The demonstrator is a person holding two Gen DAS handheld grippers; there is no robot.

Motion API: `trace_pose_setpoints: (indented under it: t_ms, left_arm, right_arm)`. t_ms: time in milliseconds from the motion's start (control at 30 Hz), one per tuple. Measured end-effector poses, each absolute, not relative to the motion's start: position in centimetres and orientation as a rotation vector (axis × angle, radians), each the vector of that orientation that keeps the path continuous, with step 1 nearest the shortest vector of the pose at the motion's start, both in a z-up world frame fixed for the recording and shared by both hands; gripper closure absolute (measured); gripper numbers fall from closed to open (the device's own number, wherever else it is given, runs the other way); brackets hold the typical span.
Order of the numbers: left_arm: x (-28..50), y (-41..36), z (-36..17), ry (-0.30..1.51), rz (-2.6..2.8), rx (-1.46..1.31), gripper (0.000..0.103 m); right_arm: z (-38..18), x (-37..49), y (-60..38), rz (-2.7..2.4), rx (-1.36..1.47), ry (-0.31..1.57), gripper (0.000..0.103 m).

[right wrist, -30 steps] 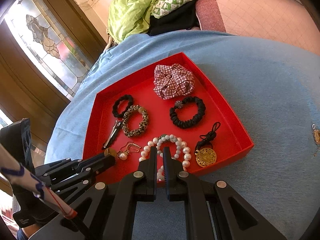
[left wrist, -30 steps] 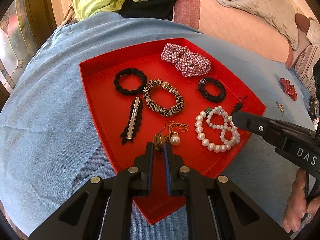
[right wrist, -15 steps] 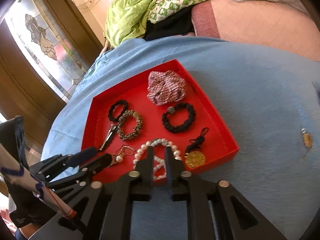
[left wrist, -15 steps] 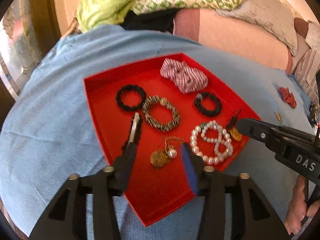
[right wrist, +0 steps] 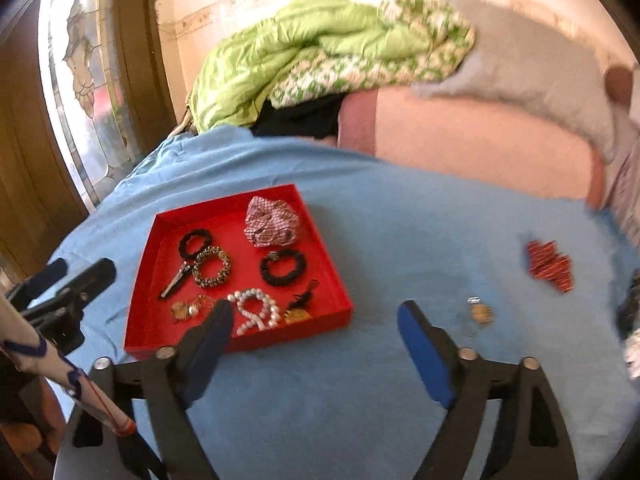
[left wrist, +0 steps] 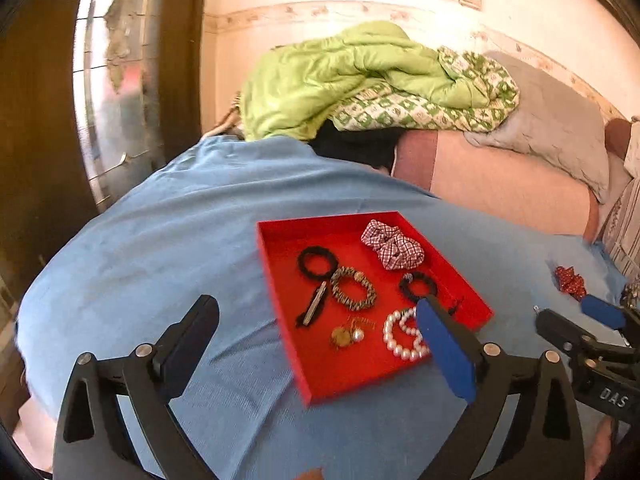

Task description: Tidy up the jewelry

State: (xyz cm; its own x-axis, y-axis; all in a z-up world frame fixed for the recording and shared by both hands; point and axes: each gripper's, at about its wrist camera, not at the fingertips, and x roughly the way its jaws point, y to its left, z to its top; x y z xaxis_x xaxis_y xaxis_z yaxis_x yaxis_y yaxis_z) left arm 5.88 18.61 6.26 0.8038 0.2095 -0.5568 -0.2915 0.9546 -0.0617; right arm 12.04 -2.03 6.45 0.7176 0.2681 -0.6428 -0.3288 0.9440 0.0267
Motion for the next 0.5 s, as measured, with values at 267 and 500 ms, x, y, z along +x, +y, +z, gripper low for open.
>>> trace_pose_setpoints:
  t_ms: [267, 500]
  left_arm:
    - [-1.1, 15.0, 5.6, 0.613, 0.356, -0.012, 0.002]
    - [-4.7, 12.4, 3.7, 0.641, 0.396, 0.042, 0.002]
  right_arm:
    - [6.8, 4.0, -4.3, 0.279, -0.207, 0.617, 0.007]
    - [4.2, 0.4, -6.1, 0.26, -0.249, 0.665, 0.006]
